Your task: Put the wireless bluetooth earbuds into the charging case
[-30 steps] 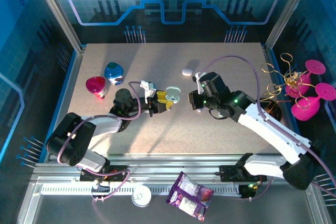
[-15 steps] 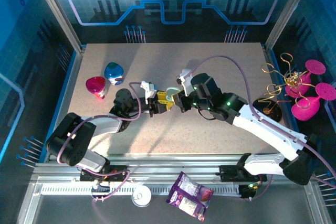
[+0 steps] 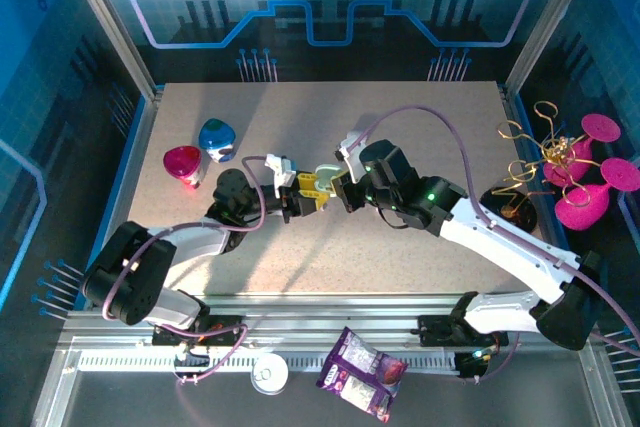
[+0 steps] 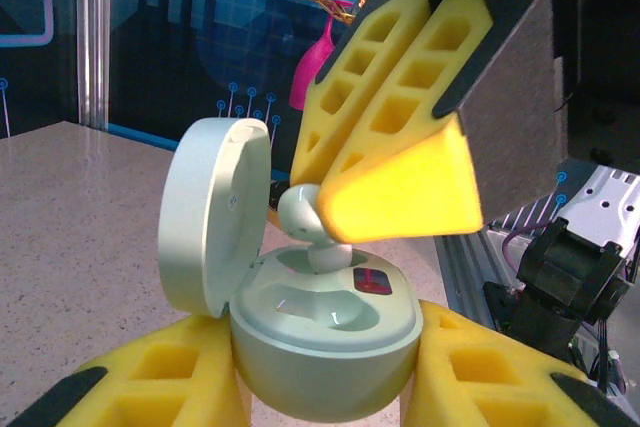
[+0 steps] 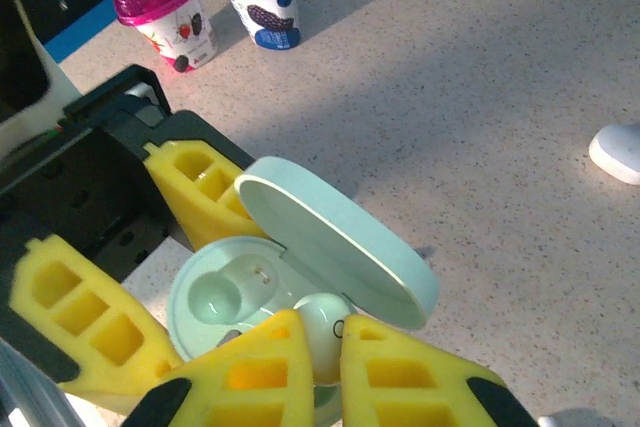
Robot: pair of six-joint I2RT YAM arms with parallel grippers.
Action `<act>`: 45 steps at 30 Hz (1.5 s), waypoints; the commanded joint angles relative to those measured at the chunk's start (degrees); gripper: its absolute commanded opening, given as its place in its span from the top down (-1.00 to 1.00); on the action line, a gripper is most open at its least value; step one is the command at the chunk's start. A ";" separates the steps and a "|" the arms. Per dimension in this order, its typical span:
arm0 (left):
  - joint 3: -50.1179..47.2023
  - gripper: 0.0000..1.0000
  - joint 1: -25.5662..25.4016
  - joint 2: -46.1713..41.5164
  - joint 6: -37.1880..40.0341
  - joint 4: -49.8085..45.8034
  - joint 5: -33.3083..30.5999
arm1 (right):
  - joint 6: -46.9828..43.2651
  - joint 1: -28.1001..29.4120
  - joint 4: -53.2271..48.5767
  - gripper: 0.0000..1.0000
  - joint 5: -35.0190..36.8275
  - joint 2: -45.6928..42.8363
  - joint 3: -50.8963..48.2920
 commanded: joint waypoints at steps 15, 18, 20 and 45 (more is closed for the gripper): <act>0.65 0.31 -0.21 -1.44 0.80 2.11 1.42 | -1.98 0.33 -1.72 0.50 -4.80 -0.72 1.18; 0.47 0.31 -0.16 -1.36 1.23 2.62 1.42 | -1.48 0.24 -1.07 0.30 -4.26 -2.58 1.37; 0.17 0.31 -0.15 -1.03 1.86 3.58 1.45 | -0.95 -0.26 -0.19 0.26 -4.23 -3.98 1.05; -0.32 0.31 -0.10 -0.57 4.05 11.77 4.76 | 4.41 -6.51 -1.16 0.52 -14.52 -2.16 -0.12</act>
